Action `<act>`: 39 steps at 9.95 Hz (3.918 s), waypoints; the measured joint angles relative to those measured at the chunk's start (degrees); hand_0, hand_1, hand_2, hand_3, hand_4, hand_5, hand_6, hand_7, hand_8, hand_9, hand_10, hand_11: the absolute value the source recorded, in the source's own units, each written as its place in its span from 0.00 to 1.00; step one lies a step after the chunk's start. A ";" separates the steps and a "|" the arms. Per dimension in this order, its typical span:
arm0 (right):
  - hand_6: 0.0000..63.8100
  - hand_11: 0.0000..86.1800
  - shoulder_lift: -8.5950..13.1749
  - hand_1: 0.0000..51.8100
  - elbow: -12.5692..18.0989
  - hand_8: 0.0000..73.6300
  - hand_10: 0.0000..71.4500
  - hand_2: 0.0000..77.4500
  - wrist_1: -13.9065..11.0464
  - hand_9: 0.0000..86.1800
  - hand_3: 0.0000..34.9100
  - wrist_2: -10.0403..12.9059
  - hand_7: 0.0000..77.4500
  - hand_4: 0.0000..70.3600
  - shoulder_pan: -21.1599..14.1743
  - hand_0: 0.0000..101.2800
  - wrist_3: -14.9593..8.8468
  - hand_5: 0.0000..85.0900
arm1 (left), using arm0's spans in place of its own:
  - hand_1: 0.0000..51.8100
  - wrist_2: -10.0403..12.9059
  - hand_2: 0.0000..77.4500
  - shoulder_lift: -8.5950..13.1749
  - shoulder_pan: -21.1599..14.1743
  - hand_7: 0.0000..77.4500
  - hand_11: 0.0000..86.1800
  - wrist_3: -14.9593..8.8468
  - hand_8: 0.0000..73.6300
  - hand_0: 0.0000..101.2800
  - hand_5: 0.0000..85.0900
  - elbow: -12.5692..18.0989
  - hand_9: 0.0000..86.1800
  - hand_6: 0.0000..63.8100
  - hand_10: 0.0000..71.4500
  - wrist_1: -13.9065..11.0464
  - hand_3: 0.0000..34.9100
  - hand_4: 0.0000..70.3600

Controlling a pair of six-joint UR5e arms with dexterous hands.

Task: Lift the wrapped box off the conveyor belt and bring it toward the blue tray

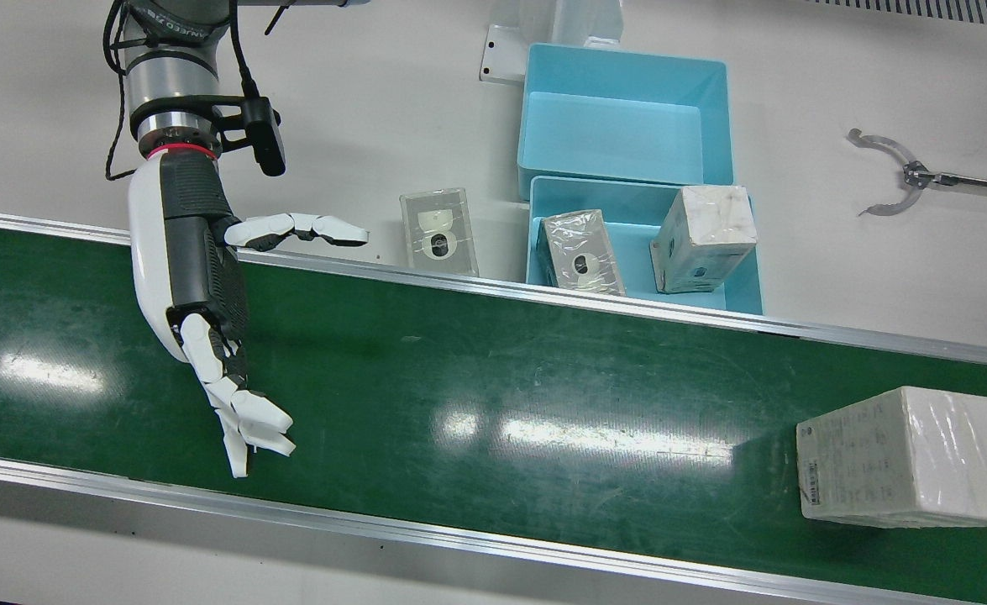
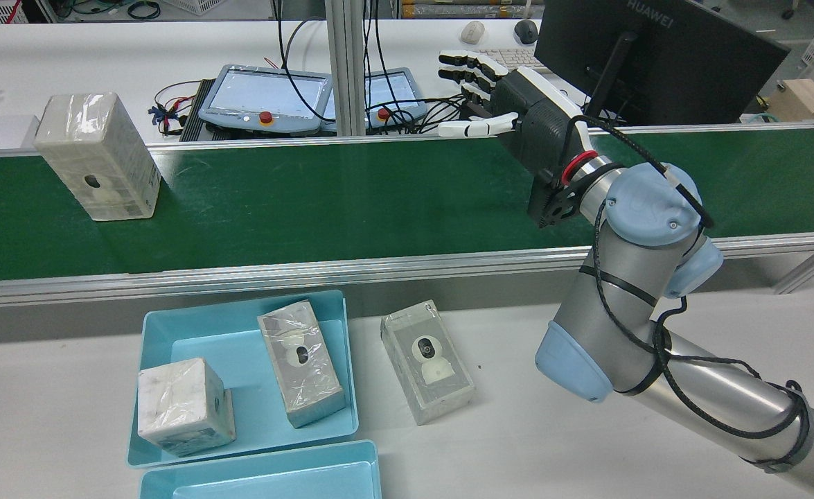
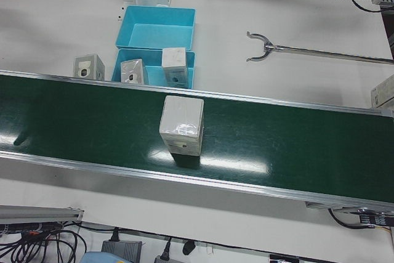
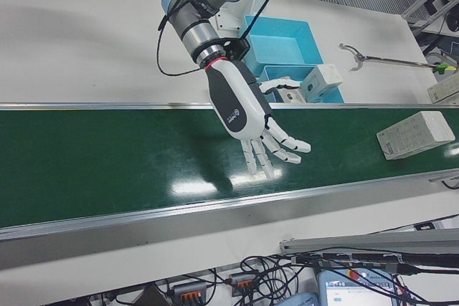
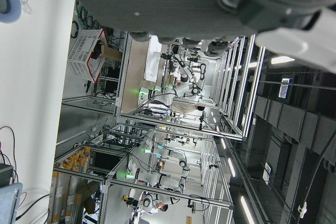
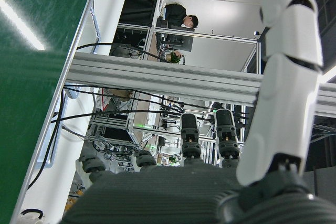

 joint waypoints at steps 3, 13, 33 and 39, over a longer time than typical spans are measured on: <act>0.00 0.05 0.03 0.24 -0.27 0.00 0.03 0.24 0.02 0.06 0.87 0.02 0.29 0.12 -0.01 0.44 -0.02 0.26 | 0.00 0.00 0.01 0.00 0.00 0.01 0.00 0.00 0.01 0.00 0.01 0.00 0.00 0.00 0.01 0.00 0.00 0.01; 0.00 0.04 0.44 0.24 -0.51 0.00 0.03 0.24 0.08 0.06 0.87 0.28 0.29 0.12 -0.01 0.43 -0.03 0.27 | 0.00 0.00 0.01 0.00 0.00 0.01 0.00 0.00 0.01 0.00 0.01 0.00 0.00 0.01 0.00 0.00 0.00 0.01; 0.00 0.04 0.78 0.23 -1.75 0.01 0.02 0.21 0.67 0.08 0.85 0.37 0.23 0.04 -0.27 0.42 -4.27 0.22 | 0.00 0.00 0.01 0.00 0.00 0.01 0.00 0.00 0.01 0.00 0.01 0.00 0.00 0.01 0.01 0.00 0.00 0.01; 0.00 0.04 4.07 0.23 -6.36 0.01 0.02 0.21 2.29 0.08 0.89 1.13 0.23 0.02 -0.99 0.44 -4.51 0.21 | 0.00 0.00 0.01 0.00 0.00 0.01 0.00 0.00 0.01 0.00 0.01 0.00 0.01 0.00 0.01 0.00 0.00 0.01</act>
